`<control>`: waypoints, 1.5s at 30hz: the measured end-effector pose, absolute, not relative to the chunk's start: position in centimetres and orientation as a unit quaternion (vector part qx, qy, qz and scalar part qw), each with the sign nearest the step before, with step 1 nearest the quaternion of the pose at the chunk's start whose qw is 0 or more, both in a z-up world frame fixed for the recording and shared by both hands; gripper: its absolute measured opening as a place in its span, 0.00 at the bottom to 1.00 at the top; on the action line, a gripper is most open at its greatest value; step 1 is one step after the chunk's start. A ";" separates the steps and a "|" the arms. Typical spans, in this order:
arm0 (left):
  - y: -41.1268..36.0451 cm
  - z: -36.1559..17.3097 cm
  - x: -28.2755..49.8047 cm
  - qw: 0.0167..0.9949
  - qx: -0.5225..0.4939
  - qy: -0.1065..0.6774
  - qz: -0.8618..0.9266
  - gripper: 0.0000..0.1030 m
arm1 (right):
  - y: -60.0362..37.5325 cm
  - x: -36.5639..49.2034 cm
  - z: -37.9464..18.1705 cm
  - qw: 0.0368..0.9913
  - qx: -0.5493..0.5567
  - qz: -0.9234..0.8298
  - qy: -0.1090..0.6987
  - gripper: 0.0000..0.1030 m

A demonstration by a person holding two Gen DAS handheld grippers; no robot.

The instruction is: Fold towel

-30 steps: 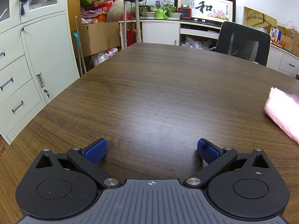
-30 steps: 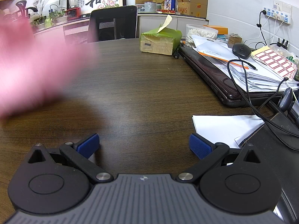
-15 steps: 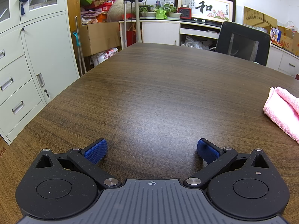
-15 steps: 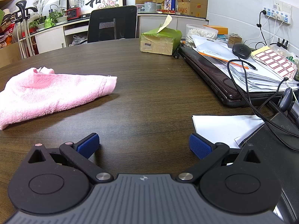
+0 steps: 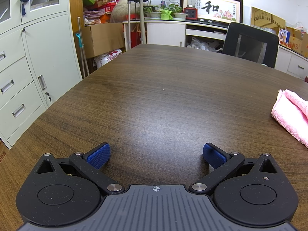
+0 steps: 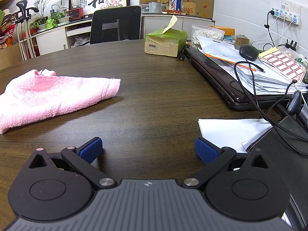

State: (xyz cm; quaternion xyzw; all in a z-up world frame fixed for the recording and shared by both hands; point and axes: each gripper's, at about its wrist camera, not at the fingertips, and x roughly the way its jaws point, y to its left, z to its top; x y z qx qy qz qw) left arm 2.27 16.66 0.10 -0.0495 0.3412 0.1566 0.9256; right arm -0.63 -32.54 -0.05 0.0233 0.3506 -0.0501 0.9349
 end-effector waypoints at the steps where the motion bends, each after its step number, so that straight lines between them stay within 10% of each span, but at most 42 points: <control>1: 16.7 0.1 2.3 0.926 -0.050 0.341 0.157 1.00 | -32.5 -0.6 0.0 0.935 0.023 -0.050 0.351 1.00; 45: 16.7 0.1 2.3 0.925 -0.050 0.341 0.157 1.00 | -24.5 6.2 8.4 0.938 0.046 0.192 0.285 1.00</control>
